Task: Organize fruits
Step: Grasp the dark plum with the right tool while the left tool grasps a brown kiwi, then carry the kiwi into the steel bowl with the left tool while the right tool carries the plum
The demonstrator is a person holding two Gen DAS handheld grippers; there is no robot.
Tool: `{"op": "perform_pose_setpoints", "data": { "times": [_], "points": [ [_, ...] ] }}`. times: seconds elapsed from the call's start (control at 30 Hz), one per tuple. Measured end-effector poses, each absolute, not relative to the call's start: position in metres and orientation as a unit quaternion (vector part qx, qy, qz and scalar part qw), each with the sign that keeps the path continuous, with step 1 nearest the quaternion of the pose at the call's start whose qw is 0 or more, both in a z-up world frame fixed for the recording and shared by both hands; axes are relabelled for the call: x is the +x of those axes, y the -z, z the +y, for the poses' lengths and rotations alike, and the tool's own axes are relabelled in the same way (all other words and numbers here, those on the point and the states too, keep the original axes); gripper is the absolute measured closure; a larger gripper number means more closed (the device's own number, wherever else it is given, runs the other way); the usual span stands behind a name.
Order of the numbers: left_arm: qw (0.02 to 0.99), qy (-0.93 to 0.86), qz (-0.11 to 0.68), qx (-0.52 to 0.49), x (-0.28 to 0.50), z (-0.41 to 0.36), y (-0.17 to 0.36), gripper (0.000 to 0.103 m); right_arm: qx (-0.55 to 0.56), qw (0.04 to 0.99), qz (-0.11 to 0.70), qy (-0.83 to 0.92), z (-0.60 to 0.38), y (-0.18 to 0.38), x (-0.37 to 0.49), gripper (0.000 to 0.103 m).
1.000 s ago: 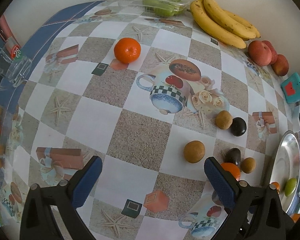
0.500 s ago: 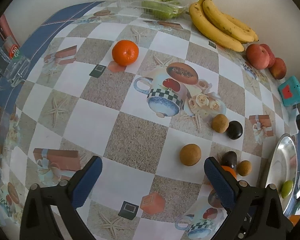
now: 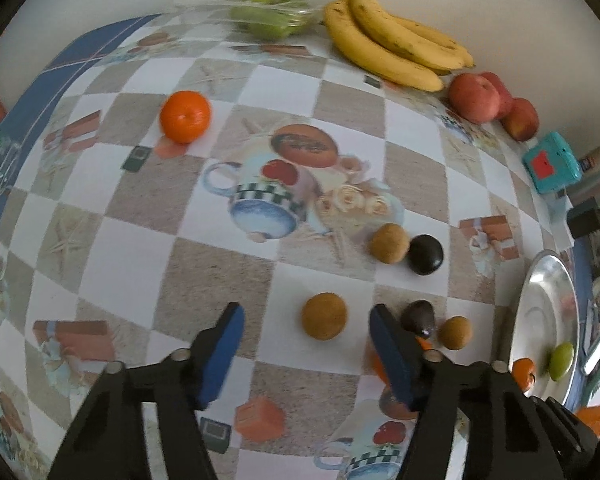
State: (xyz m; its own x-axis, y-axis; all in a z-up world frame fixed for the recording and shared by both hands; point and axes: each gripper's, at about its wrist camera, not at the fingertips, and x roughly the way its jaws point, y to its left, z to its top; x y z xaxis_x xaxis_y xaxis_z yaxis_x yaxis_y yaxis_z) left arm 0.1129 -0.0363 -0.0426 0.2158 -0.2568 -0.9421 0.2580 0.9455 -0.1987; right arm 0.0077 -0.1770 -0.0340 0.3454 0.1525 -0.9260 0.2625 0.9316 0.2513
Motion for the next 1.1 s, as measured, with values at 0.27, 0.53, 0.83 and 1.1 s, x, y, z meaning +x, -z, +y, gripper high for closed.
{"op": "perform_pose_setpoints", "data": {
  "times": [0.27, 0.53, 0.83, 1.1],
  "points": [
    [0.777, 0.178, 0.603, 0.006, 0.113, -0.041, 0.045, 0.067, 0.183, 0.803, 0.567, 0.033, -0.177, 0.031, 0.008, 0.076],
    [0.777, 0.186, 0.601, 0.011, 0.112, -0.045, 0.042, 0.077, 0.186, 0.804, 0.563, 0.035, -0.177, 0.030, 0.006, 0.076],
    [0.799, 0.187, 0.571, -0.003, 0.111, -0.037, 0.019, 0.077, 0.196, 0.810, 0.551, 0.041, -0.183, 0.024, 0.002, 0.076],
    [0.813, 0.187, 0.551, -0.015, 0.107, -0.030, -0.001, 0.077, 0.213, 0.817, 0.533, 0.058, -0.200, 0.015, -0.006, 0.076]
  ]
}}
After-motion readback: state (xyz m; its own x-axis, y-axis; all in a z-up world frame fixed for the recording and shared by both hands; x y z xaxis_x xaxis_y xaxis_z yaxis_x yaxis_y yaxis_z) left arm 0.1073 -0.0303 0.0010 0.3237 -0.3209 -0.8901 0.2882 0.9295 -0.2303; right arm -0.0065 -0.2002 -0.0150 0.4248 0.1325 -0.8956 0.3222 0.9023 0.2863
